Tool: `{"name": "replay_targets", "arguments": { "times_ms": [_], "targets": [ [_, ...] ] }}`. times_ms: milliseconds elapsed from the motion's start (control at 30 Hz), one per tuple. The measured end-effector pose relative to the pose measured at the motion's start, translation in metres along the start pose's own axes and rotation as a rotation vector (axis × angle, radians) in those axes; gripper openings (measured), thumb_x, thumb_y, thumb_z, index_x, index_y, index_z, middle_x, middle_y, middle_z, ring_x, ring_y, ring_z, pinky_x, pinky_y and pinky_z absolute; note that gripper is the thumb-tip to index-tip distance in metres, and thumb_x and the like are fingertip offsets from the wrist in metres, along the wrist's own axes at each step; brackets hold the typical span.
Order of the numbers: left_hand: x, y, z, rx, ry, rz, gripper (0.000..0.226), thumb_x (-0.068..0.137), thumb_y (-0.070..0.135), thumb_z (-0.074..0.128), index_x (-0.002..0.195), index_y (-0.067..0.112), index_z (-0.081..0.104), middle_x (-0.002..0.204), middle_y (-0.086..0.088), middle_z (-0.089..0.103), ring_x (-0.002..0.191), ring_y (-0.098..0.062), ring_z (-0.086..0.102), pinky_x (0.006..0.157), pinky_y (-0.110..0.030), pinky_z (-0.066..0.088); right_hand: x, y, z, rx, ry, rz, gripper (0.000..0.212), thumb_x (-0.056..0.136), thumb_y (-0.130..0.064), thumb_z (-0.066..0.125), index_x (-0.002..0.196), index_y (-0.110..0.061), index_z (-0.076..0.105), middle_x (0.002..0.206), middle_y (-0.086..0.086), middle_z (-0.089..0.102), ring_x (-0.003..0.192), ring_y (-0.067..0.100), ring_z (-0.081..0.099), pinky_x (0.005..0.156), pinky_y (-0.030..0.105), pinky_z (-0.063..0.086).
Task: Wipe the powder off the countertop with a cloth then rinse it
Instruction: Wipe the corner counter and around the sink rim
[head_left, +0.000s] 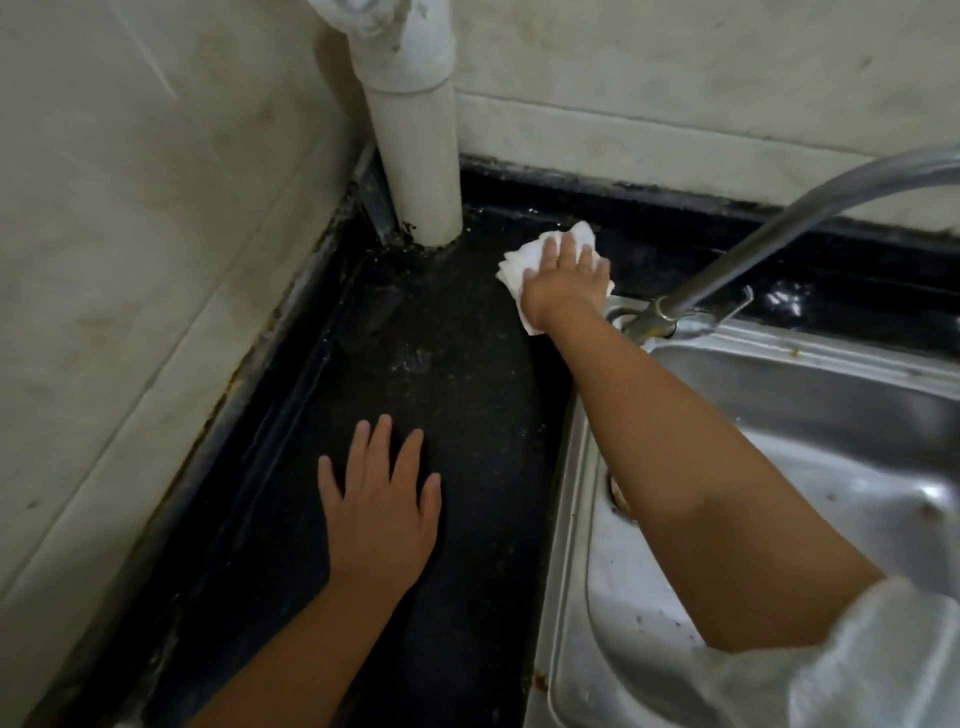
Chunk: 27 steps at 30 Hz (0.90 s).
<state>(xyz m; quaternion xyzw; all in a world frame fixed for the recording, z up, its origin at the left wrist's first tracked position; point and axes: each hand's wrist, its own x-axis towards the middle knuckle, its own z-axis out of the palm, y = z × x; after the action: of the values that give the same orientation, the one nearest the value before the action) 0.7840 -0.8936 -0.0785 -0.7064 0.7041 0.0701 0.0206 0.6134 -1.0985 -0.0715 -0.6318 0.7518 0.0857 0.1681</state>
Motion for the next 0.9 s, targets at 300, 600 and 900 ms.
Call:
{"name": "replay_targets", "arguments": {
  "times_ms": [300,600,900],
  "targets": [
    [0.016,-0.005,0.015,-0.013,-0.078,0.071,0.072,0.097,0.045,0.004,0.115,0.007,0.062,0.123,-0.019,0.058,0.116,-0.036,0.053,0.09,-0.06,0.027,0.013,0.013,-0.005,0.067,0.019,0.271,0.059,0.101,-0.035,0.012,0.146,-0.002,-0.009,0.155,0.016,-0.011,0.142,0.037,-0.008,0.115,0.042,-0.004],
    [0.017,-0.005,0.02,-0.09,0.022,0.071,0.058,0.087,0.04,0.028,0.121,0.004,0.057,0.131,-0.022,0.05,0.124,-0.038,0.045,0.098,-0.06,0.024,-0.037,-0.032,0.03,-0.032,0.086,-0.279,0.056,0.102,-0.027,0.018,0.147,-0.003,-0.005,0.156,0.014,-0.008,0.143,0.034,-0.006,0.115,0.035,-0.003],
    [0.011,-0.001,0.005,-0.168,-0.03,0.034,0.051,0.096,0.037,0.03,0.141,0.014,0.032,0.153,-0.01,0.018,0.143,-0.023,0.007,0.113,-0.048,-0.001,-0.147,0.03,0.05,0.33,0.24,-0.369,0.04,0.084,-0.012,0.047,0.112,0.015,0.057,0.11,0.03,0.063,0.097,0.042,0.064,0.082,0.048,0.047]
  ]
}}
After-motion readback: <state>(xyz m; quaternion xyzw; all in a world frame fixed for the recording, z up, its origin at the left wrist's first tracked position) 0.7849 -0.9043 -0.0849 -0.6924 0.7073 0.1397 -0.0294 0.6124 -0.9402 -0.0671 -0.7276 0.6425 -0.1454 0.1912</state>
